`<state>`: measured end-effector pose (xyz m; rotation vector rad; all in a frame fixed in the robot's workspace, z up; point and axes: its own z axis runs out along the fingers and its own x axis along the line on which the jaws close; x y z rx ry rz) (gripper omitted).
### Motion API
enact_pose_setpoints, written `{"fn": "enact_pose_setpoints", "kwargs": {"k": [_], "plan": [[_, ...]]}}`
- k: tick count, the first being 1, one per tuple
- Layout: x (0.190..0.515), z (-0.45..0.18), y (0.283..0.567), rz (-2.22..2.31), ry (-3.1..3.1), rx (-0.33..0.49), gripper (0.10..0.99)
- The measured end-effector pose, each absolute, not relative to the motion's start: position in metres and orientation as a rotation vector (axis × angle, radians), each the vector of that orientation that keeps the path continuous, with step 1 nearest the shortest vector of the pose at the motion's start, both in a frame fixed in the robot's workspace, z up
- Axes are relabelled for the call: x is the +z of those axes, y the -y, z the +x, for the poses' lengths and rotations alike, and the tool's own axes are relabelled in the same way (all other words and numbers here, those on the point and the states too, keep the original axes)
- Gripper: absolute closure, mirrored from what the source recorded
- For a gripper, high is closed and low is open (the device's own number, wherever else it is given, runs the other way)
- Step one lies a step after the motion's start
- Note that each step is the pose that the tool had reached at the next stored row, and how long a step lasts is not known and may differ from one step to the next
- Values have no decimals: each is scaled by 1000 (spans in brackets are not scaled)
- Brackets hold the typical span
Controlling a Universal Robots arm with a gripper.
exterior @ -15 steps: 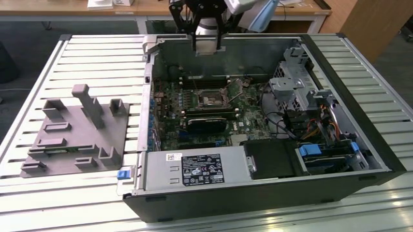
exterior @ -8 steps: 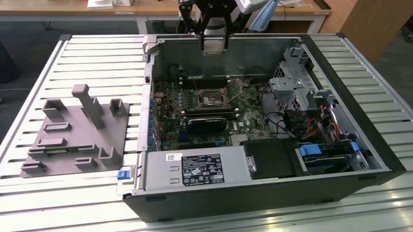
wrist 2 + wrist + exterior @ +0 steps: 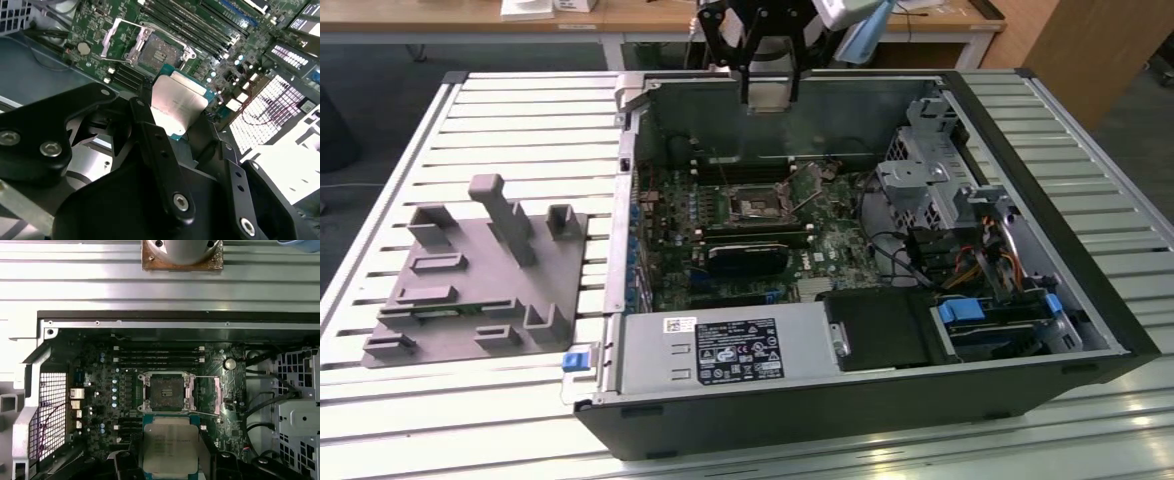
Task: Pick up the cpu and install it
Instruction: 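Place the cpu into insertion slot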
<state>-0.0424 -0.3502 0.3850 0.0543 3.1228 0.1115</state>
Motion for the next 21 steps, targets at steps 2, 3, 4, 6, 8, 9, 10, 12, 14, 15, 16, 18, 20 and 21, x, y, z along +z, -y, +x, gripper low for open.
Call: {"fn": "enact_pose_setpoints", "kwargs": {"k": [2,3,4,6,8,9,10,12,14,15,16,18,20,21], "plan": [[385,-42,350,105,-3120,111,553],[384,-42,350,132,-3119,111,553],[384,-42,350,158,-3117,110,553],[384,-42,350,208,-3113,110,553],[384,-42,350,253,-3109,109,553],[384,-42,350,275,-3106,109,553],[383,-42,350,296,-3104,109,553],[383,-42,350,346,-3098,108,553],[382,-42,350,397,-3090,108,553],[382,-42,350,424,-3086,107,553],[382,-42,350,450,-3082,107,553],[381,-42,350,504,-3072,106,553],[381,-42,350,561,-3061,105,553],[380,-42,350,588,-3056,105,553]]}}
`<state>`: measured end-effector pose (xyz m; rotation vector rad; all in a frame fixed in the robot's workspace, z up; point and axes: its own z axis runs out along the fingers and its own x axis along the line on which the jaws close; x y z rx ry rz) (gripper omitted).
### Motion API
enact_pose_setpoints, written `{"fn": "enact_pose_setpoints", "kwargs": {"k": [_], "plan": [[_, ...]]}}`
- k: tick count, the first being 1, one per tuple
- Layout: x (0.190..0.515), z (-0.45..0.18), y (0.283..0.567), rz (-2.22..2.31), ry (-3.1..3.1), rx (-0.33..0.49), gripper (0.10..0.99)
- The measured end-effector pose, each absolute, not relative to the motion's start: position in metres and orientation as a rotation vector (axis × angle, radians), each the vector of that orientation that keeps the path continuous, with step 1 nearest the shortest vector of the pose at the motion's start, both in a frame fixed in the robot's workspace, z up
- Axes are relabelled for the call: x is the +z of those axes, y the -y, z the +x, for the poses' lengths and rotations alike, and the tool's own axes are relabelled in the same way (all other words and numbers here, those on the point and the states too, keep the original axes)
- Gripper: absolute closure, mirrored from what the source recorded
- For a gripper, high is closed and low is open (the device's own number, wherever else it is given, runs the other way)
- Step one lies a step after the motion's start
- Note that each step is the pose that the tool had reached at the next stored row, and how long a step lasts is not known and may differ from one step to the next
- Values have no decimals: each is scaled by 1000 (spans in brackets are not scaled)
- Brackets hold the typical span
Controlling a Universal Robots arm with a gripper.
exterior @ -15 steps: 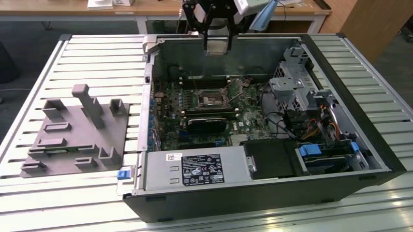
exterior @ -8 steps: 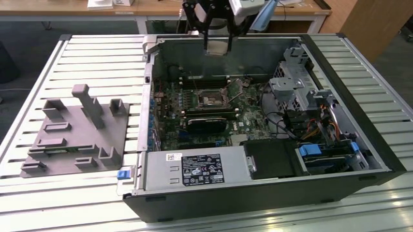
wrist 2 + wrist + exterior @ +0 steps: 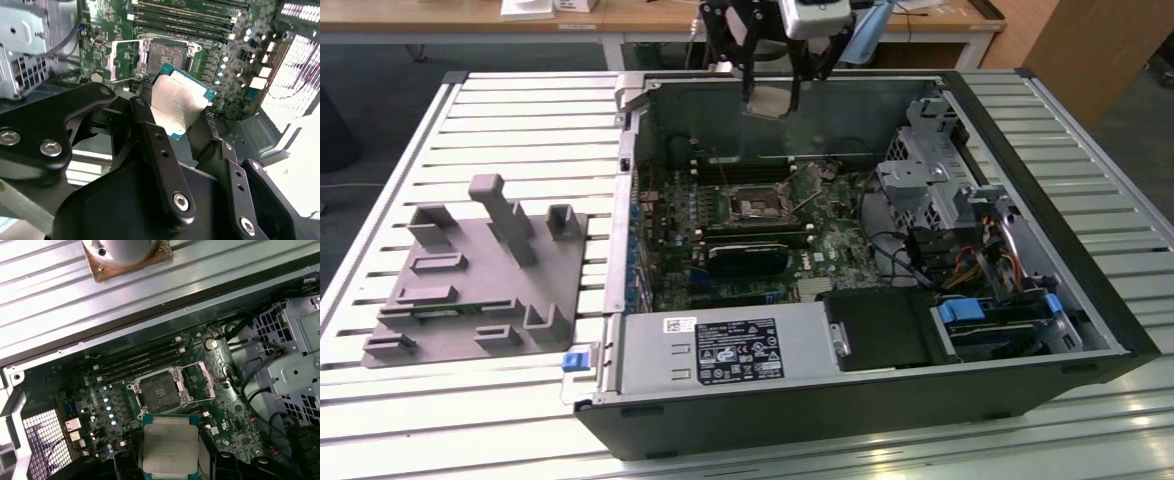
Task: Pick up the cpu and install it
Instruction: 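Place the cpu into insertion slot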
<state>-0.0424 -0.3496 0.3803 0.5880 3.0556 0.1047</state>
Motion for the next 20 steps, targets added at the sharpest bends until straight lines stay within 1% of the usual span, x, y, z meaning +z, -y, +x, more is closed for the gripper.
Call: {"fn": "enact_pose_setpoints", "kwargs": {"k": [20], "plan": [[373,-42,350,1123,-2890,95,553]]}}
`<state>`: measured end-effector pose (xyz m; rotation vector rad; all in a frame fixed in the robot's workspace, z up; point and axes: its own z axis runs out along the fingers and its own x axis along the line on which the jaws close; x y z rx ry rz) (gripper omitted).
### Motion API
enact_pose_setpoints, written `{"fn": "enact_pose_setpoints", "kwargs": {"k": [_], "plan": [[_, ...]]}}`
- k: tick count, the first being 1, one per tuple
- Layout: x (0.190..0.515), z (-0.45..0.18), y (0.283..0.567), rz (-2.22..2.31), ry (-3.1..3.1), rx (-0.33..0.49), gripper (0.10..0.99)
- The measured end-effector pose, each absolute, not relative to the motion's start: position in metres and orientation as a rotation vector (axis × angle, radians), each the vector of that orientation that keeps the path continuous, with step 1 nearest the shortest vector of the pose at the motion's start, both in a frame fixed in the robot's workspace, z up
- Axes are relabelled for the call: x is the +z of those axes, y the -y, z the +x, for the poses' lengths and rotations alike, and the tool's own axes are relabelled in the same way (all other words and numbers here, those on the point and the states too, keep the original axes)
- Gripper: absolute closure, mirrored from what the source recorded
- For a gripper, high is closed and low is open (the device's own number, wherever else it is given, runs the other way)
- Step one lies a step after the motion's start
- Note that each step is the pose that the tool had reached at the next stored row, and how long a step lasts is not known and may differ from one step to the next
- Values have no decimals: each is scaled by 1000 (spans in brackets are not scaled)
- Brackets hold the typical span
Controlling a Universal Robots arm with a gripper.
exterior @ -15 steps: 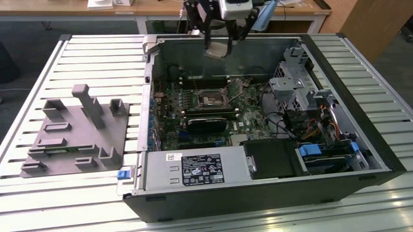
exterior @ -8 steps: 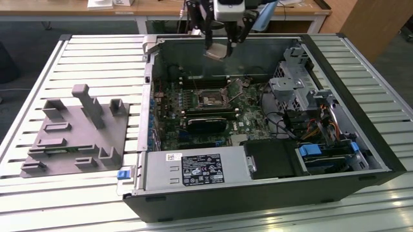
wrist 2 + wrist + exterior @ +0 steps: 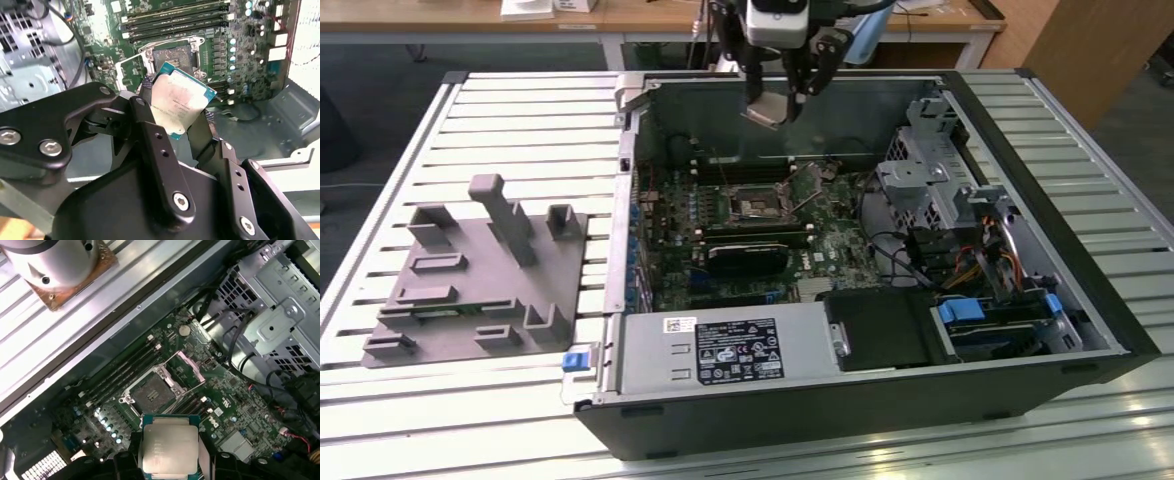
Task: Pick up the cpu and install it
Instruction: 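Place the cpu into insertion slot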
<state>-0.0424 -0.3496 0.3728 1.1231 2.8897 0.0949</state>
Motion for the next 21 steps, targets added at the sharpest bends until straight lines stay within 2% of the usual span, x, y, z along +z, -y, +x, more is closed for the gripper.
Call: {"fn": "enact_pose_setpoints", "kwargs": {"k": [21], "plan": [[364,-42,350,1625,-2629,82,553]]}}
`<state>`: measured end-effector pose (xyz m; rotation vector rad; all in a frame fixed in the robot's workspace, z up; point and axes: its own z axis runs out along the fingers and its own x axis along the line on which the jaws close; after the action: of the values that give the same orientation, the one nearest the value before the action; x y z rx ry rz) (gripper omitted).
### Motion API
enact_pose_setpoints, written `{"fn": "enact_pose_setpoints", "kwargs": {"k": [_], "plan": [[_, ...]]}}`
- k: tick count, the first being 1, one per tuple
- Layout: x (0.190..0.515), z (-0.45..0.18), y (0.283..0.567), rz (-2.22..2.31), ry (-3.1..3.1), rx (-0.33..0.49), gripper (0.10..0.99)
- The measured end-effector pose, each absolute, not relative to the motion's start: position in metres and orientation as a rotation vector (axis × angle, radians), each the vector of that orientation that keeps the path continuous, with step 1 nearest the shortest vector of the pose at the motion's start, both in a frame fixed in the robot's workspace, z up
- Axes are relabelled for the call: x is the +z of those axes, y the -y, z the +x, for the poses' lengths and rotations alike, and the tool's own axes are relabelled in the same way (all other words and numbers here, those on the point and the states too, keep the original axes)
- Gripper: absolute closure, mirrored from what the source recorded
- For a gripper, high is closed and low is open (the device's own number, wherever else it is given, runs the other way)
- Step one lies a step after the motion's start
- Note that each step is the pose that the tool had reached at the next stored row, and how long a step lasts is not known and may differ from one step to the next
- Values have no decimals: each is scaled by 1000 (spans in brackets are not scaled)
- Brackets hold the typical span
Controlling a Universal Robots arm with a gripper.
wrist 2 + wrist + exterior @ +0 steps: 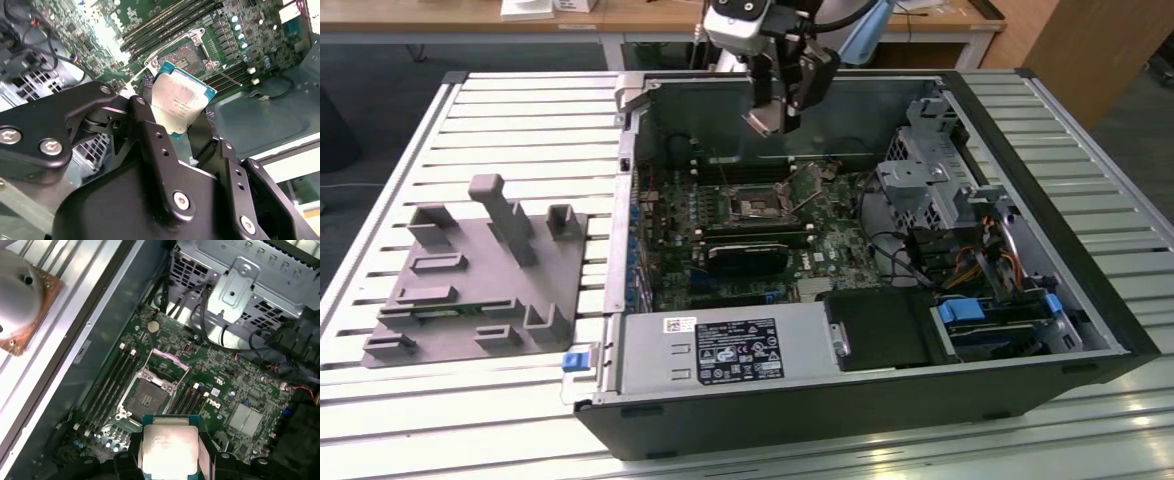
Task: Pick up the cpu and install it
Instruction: 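Place the cpu into insertion slot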
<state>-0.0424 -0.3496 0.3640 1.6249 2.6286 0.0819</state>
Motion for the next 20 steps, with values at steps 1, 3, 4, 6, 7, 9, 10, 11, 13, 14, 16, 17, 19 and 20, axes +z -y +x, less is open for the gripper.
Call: {"fn": "enact_pose_setpoints", "kwargs": {"k": [1,3,4,6,7,9,10,11,13,14,16,17,19,20], "plan": [[364,-42,350,1647,-2614,81,553],[363,-42,350,1693,-2584,80,553],[362,-42,350,1715,-2569,79,553],[362,-42,350,1759,-2538,78,553],[361,-42,350,1780,-2522,77,553],[360,-42,350,1822,-2491,75,553],[360,-42,350,1844,-2475,75,553],[360,-42,350,1863,-2459,74,553],[359,-42,350,1902,-2429,73,553],[359,-42,350,1920,-2414,72,553],[357,-42,349,1957,-2383,70,553],[357,-42,349,1978,-2365,69,553],[355,-42,349,2017,-2331,68,553],[354,-42,349,2035,-2315,67,553]]}}
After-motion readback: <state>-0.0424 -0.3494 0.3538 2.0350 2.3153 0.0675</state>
